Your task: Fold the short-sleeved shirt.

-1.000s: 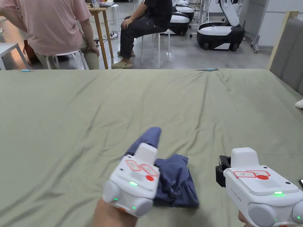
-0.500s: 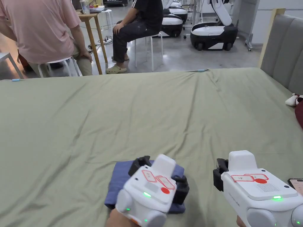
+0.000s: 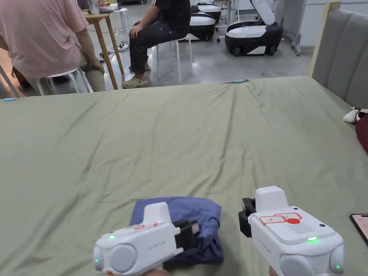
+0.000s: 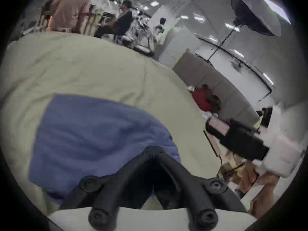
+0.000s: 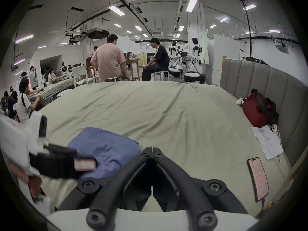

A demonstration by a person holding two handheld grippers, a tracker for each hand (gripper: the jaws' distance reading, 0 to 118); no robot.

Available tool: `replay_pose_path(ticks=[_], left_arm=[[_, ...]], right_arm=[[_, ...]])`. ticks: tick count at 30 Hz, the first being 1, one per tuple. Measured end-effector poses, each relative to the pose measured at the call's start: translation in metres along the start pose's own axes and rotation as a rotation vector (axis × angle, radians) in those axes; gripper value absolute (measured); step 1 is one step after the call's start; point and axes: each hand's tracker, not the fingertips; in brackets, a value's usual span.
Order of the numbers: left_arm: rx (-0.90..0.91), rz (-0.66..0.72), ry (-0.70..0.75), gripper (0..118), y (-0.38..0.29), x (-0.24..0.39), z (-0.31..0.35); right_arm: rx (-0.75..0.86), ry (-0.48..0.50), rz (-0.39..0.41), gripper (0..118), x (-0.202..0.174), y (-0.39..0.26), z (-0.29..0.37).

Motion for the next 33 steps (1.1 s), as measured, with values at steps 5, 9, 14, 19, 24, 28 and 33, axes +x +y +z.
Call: replay_pose_path(ticks=[5, 9, 14, 19, 24, 28, 33], left_arm=[[-0.021, -0.03, 0.009, 0, -0.015, 0.013, -0.038], [-0.038, -0.093, 0.059, 0, -0.018, 0.016, -0.048], [0.083, -0.085, 0.057, 0, -0.001, 0.004, 0.006], [0.176, 0.044, 0.081, 20, 0.015, -0.056, 0.067], [0.161, 0.276, 0.091, 118, 0.008, -0.125, 0.08], [0.07, 0.588, -0.193, 118, -0.011, -0.168, 0.048], [0.107, 0.662, -0.381, 118, -0.003, -0.16, 0.008]], right_arm=[[-0.028, -0.002, 0.006, 0, 0.001, -0.006, -0.004], [-0.045, -0.003, 0.012, 0, 0.0, -0.007, -0.007], [-0.061, 0.095, -0.024, 0, -0.015, -0.002, -0.026], [-0.138, 0.416, -0.313, 0, -0.023, -0.016, -0.069], [-0.279, 0.18, -0.149, 0, -0.035, -0.042, -0.091], [-0.248, 0.14, -0.068, 0, -0.042, -0.032, -0.089], [-0.24, 0.104, 0.011, 0, -0.057, -0.032, -0.087]])
